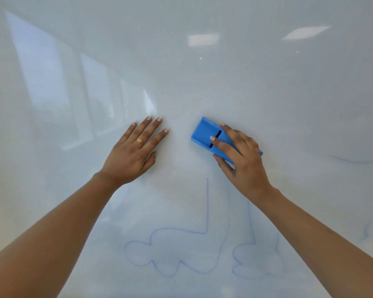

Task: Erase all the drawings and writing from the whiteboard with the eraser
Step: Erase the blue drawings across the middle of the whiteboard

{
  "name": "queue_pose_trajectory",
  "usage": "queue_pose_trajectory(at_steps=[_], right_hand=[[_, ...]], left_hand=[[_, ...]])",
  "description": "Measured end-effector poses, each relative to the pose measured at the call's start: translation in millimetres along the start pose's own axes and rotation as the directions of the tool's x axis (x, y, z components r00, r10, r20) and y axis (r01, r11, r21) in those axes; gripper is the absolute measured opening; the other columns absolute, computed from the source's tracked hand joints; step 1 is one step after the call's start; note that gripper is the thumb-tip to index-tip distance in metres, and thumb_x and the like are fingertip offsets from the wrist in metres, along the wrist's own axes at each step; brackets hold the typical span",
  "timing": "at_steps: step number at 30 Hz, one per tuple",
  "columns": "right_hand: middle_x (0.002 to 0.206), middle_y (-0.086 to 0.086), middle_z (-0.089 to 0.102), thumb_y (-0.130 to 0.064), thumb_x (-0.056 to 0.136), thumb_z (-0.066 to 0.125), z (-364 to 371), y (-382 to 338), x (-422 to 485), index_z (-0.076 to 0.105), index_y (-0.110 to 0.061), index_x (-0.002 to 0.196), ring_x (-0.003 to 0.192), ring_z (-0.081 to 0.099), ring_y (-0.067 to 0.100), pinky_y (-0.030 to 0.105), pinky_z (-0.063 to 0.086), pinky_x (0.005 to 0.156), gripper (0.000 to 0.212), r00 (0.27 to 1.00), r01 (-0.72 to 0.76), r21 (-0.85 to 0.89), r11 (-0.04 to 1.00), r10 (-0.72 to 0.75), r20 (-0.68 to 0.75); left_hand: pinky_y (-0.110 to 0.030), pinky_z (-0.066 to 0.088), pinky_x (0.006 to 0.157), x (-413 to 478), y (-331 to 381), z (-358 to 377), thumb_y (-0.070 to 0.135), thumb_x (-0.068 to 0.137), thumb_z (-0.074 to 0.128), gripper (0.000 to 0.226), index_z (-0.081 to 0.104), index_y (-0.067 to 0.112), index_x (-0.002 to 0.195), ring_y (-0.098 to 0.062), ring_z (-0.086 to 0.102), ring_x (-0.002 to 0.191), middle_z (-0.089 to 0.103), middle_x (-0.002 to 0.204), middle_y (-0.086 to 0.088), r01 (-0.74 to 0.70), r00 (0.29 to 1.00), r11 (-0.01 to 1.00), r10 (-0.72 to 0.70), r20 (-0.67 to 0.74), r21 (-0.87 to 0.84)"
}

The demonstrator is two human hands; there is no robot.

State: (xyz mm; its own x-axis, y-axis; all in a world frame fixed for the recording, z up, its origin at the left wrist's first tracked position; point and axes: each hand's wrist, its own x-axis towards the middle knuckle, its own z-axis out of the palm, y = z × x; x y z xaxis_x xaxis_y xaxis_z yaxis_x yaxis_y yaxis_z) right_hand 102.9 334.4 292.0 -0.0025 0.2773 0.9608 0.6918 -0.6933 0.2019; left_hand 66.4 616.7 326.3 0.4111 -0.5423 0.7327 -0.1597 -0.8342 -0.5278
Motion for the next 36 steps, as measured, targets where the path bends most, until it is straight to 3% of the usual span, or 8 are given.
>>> queue_pose_trajectory(at_steps=[7,16,25,27,30,36], right_hand=[[0.137,0.014,0.047,-0.013,0.082,0.057,8.8,-14.2,-19.5,0.051,-0.018,0.124,0.113,0.049,0.027,0.036,0.035,0.094,0.043,1.0,0.008,0.023,1.0,-0.009,0.028],[0.138,0.012,0.044,-0.011,0.082,0.057,23.9,-42.9,-69.1,0.049,-0.018,0.125,0.113,0.05,0.027,0.035,0.038,0.089,0.044,0.996,-0.033,0.015,0.999,0.032,0.08],[0.139,0.013,0.034,-0.025,0.095,0.042,66.5,-111.5,-160.5,0.031,-0.025,0.134,0.123,0.04,0.028,0.037,0.034,0.099,0.041,0.936,-0.351,-0.048,0.935,0.352,0.005],[0.14,0.012,0.031,-0.033,0.098,0.036,79.0,-133.1,-171.6,0.035,-0.023,0.133,0.127,0.035,0.024,0.041,0.037,0.1,0.036,0.888,-0.459,-0.013,0.888,0.459,-0.024],[0.141,0.01,0.028,-0.035,0.097,0.038,103.8,-172.0,-170.0,0.035,-0.024,0.133,0.128,0.034,0.025,0.049,0.046,0.095,0.038,0.792,-0.604,0.065,0.794,0.608,-0.063],[0.144,0.003,0.023,-0.037,0.1,0.033,148.3,-231.3,-158.0,0.027,-0.028,0.135,0.128,0.033,0.02,0.042,0.043,0.097,0.038,0.783,-0.613,0.089,0.785,0.618,-0.066]], left_hand=[[-0.043,0.016,0.115,-16.7,15.7,8.6,0.024,0.091,0.04,0.057,0.027,0.015,0.146,-0.027,0.017,0.143,0.023,0.153,-0.009,0.084,0.996,0.996,-0.085,-0.01,-0.016],[-0.046,0.018,0.114,-57.3,2.8,23.4,0.026,0.091,0.039,0.056,0.028,0.016,0.145,-0.029,0.019,0.142,0.023,0.153,-0.009,-0.051,0.999,0.999,0.051,0.017,0.008],[-0.048,0.012,0.115,-90.9,-11.5,59.6,0.032,0.093,0.035,0.06,0.018,0.017,0.149,-0.026,0.01,0.144,0.008,0.158,-0.006,-0.248,0.963,0.967,0.253,-0.09,0.059],[-0.048,0.011,0.115,-93.1,-13.4,65.6,0.032,0.094,0.033,0.059,0.018,0.017,0.149,-0.026,0.008,0.145,0.003,0.158,-0.006,-0.265,0.954,0.96,0.274,-0.119,0.087],[-0.05,0.013,0.114,-93.6,-12.9,70.1,0.032,0.095,0.032,0.058,0.021,0.014,0.149,-0.029,0.011,0.144,0.013,0.156,-0.008,-0.268,0.946,0.954,0.287,-0.151,0.135],[-0.051,0.014,0.114,-94.7,-13.6,72.8,0.03,0.097,0.033,0.056,0.024,0.011,0.148,-0.032,0.019,0.142,0.02,0.154,-0.012,-0.281,0.934,0.948,0.306,-0.186,0.15]])
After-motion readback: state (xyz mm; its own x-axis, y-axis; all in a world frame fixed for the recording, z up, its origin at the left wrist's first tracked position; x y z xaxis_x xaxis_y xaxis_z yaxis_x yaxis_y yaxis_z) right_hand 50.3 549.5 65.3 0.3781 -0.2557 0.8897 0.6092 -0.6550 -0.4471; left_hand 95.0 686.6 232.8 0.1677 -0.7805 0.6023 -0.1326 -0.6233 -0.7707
